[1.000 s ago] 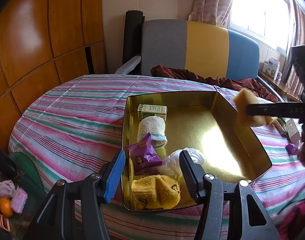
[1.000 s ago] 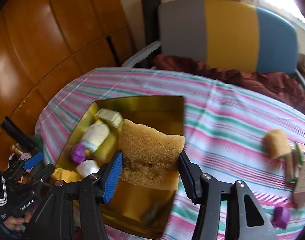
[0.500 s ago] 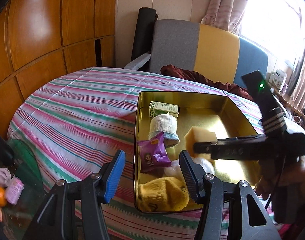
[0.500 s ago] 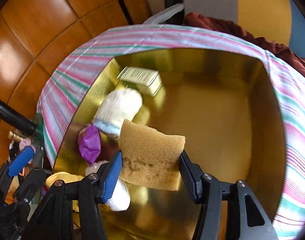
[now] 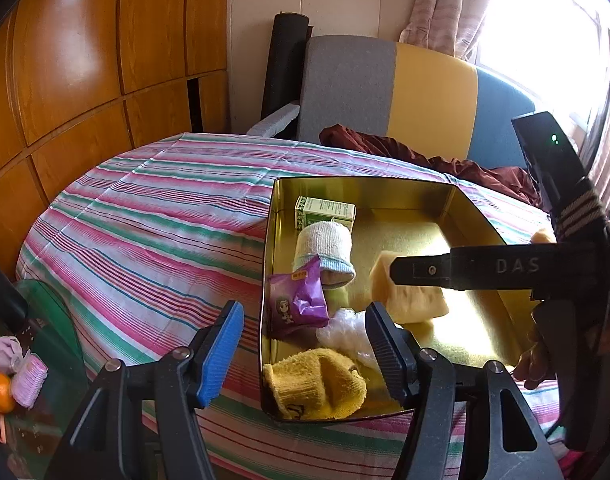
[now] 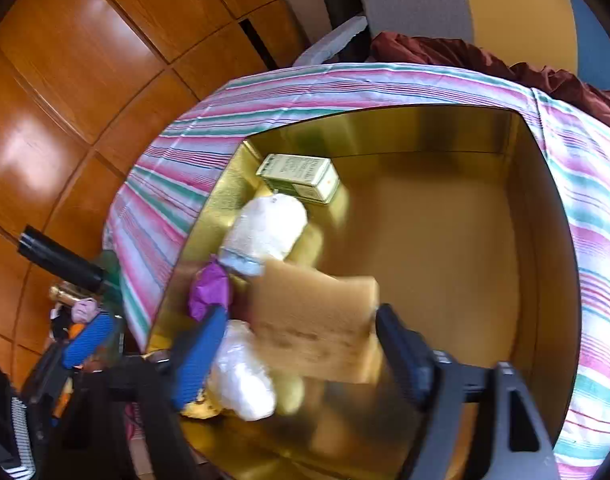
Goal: Organize objects
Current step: 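Carry the yellow sponge with the right gripper into the gold tin and release, then move the right gripper back to the items and grasp the beige box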
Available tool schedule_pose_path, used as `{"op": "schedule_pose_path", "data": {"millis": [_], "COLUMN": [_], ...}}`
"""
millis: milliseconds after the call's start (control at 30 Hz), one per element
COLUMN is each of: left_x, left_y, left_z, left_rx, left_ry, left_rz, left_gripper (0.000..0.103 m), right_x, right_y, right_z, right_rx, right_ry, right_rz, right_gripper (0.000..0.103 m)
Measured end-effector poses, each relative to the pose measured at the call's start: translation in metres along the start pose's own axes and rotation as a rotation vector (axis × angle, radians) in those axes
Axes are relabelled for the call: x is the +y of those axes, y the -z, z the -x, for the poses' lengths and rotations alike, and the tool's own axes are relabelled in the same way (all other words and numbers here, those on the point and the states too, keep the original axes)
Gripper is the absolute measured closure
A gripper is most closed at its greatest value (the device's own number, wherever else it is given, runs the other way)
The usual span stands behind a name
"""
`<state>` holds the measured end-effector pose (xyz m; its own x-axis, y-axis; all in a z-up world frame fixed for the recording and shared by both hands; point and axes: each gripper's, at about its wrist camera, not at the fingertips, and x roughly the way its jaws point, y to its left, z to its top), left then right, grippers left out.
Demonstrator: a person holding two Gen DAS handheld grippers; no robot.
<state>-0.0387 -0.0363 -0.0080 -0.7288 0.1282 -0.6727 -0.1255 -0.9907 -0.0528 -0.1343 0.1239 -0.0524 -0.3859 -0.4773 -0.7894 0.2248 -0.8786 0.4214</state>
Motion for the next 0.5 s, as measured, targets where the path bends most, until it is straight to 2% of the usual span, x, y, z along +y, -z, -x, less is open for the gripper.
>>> {"op": "schedule_pose_path", "data": {"millis": [233, 500], "left_x": [-0.002, -0.005], "left_y": [0.001, 0.000], "left_z": [0.001, 0.004], "left_rx": [-0.008, -0.022], "left_ry": [-0.001, 0.004], "left_rz": [-0.008, -0.026], "left_gripper": [0.038, 0.036], "right_x": [-0.004, -0.034], "right_y": [0.005, 0.017], "right_z": [0.015, 0.066], "right_rx": [-0.030, -0.138], "right_ry": [0.013, 0.078], "right_rz": [-0.028, -0.068], "right_gripper": [0.021, 0.021]}}
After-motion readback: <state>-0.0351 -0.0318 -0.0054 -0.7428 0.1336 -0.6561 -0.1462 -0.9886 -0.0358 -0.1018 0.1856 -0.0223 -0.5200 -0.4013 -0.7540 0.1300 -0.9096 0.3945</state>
